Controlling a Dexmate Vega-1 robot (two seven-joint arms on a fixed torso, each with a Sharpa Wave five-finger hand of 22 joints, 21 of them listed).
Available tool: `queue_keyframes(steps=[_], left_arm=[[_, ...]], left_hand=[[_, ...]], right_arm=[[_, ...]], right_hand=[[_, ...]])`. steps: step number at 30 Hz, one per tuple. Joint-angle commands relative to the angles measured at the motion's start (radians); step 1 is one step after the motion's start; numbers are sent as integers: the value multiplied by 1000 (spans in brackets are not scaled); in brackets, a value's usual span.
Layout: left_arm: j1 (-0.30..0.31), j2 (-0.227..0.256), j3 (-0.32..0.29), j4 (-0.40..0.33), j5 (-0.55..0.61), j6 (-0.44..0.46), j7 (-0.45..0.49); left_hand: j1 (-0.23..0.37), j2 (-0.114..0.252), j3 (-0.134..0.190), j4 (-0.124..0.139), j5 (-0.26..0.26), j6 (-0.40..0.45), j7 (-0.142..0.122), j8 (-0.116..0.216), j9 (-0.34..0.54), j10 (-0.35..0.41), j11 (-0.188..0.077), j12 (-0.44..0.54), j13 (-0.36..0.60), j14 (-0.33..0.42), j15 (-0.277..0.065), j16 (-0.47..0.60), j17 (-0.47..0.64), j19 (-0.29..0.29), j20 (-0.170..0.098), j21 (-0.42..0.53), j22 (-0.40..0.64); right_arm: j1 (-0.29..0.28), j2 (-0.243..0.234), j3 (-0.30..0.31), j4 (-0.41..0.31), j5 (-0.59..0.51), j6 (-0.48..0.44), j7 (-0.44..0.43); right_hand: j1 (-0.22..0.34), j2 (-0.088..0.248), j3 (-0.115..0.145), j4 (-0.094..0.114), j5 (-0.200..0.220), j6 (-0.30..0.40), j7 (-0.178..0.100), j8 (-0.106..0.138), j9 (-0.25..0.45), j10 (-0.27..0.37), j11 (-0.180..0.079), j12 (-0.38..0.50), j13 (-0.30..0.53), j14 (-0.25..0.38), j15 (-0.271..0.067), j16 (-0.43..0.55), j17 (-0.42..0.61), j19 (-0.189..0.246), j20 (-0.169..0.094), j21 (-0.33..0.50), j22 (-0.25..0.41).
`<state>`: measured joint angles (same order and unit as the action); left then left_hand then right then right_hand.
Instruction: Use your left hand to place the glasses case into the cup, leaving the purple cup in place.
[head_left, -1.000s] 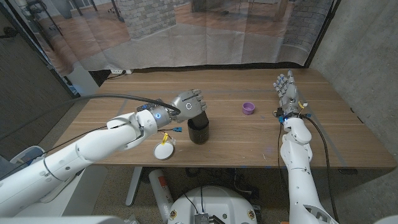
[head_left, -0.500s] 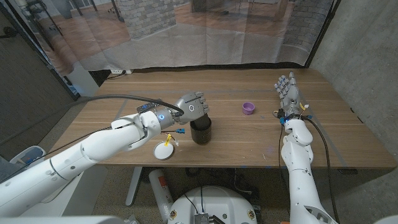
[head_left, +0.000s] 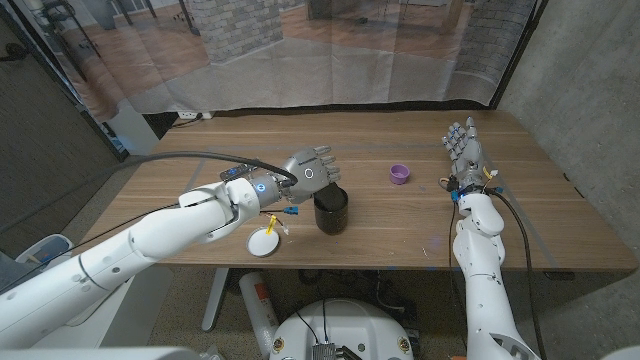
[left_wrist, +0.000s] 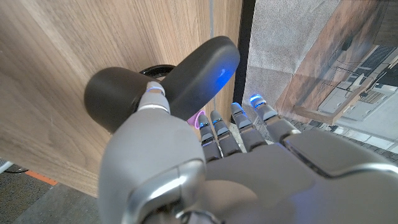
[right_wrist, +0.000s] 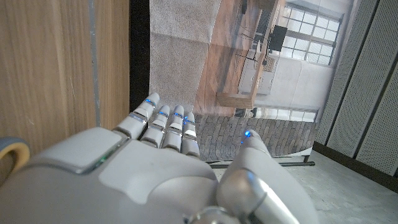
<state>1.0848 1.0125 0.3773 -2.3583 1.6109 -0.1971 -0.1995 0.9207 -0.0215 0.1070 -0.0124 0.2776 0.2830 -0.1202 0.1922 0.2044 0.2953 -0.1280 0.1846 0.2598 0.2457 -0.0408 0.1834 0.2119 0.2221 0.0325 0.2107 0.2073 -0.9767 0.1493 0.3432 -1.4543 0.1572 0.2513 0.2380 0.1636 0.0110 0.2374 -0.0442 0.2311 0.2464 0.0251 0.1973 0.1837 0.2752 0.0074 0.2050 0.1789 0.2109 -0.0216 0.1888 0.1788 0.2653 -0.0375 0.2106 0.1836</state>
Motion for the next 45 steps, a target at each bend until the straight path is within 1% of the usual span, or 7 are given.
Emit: queue_keyframes(steps=[1, 11, 19, 21, 29, 41, 45], left_arm=[[20, 4, -23, -14, -14, 10, -7], [38, -2, -46, -13, -40, 22, 10], [64, -17, -81, -13, -84, 47, 31], [72, -19, -95, -10, -106, 49, 50], [114, -58, -147, -5, -175, 88, 103], [125, -96, -159, 15, -181, 110, 153], [133, -118, -169, 24, -221, 118, 172]], left_hand=[[-14, -2, -9, 6, 12, -6, -2, -2, 3, -11, 5, 3, 2, -7, -40, 4, 4, -8, 8, -1, 2], [-28, -2, -15, 14, 22, -14, 1, 0, 4, -19, 10, 7, 1, -12, -39, 7, 5, -16, 20, 0, 3], [-35, -1, -18, 18, 28, -13, 9, 3, 4, -18, 11, 10, 0, -16, -35, 8, 5, -12, 19, 4, 4], [-39, 1, -20, 21, 33, -6, 8, 8, 4, -15, 11, 13, -1, -10, -35, 13, 5, -2, 10, 9, 4], [-44, 2, -24, 24, 43, 0, 11, 12, 3, -2, 5, 22, -3, 5, -42, 20, 5, 15, 3, 19, 5], [-76, 4, -37, 43, 53, 7, 19, 17, 4, 13, 0, 29, -5, 29, -45, 31, 6, 26, 5, 27, 8], [-88, 8, -41, 50, 56, 7, 24, 17, 4, 11, 5, 28, -6, 29, -44, 31, 6, 26, 4, 28, 8]], right_arm=[[-10, 3, -1, -13, 2, -6, 1], [-18, 4, -4, -23, 1, -8, -3], [-21, 3, -7, -27, -1, -12, -4], [-22, 3, -8, -29, -1, -13, -2], [-21, -2, -7, -32, 0, -21, 0], [-17, -6, 1, -24, 3, -25, 7], [-15, -8, 5, -21, 4, -25, 10]], right_hand=[[12, 1, 0, -7, -4, 13, -1, -1, 4, 10, 0, 4, 3, 12, 1, 0, 6, 12, -19, 0, 2], [13, 2, 0, -7, -4, 14, -1, -1, 4, 11, -2, 4, 3, 13, 1, 0, 6, 12, -19, 0, 2], [13, 3, 0, -8, -4, 14, -1, -1, 4, 10, -2, 4, 3, 13, 2, 0, 6, 12, -18, -1, 2], [13, 3, 0, -8, -4, 14, -2, -1, 4, 11, -2, 4, 3, 13, 2, 0, 6, 12, -18, -1, 2], [13, 3, -1, -8, -4, 15, -2, -1, 4, 12, -1, 4, 3, 13, 2, 0, 6, 12, -18, -1, 2], [13, 4, -1, -9, -4, 15, -3, -1, 4, 12, -1, 4, 3, 13, 3, -1, 6, 12, -18, -2, 2], [13, 4, -1, -9, -4, 15, -3, -1, 4, 12, -2, 4, 3, 13, 2, -1, 6, 12, -18, -2, 2]])
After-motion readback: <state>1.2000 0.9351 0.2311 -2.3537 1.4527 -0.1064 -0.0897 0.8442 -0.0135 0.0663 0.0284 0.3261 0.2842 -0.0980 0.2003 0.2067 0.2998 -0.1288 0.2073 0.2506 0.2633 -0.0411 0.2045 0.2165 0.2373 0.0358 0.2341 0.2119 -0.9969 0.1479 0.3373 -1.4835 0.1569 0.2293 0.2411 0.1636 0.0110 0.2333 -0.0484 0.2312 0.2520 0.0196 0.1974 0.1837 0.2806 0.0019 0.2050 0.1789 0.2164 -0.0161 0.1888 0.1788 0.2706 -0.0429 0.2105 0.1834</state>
